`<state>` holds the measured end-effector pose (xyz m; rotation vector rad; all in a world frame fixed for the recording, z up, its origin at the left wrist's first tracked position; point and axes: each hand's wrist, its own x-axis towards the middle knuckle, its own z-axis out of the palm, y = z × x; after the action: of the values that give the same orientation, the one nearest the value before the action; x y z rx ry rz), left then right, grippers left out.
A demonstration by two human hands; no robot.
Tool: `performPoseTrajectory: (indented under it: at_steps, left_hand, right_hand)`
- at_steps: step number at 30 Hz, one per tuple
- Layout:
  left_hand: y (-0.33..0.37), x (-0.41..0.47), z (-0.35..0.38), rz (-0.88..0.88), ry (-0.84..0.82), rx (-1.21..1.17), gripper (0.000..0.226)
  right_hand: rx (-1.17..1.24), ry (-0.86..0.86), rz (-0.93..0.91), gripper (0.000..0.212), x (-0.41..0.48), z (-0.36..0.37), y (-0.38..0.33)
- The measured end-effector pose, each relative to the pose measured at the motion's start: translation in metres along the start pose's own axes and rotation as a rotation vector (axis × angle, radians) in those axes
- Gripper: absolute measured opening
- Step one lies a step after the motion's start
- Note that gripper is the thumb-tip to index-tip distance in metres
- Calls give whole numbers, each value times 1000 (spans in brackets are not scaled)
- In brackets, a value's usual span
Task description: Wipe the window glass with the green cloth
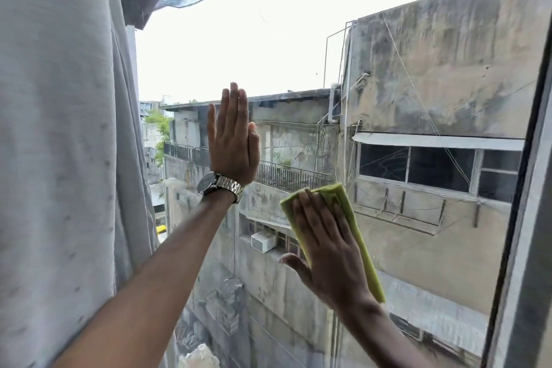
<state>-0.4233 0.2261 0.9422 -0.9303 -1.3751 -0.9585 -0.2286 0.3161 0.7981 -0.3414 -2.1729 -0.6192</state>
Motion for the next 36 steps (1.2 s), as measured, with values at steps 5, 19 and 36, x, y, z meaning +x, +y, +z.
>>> performPoseTrajectory:
  at_steps: [5,19,36]
  left_hand:
    - [-3,-1,4,9,5,10,59]
    - [-10,-2,12,43,32,87,57]
    - [-3,-5,8,77,43,60,56]
  right_hand:
    - [26,24,32,90,40,-29,9]
    - [69,112,83,83,87,-33,10]
    - [-15,379,332,58,164,-112,139]
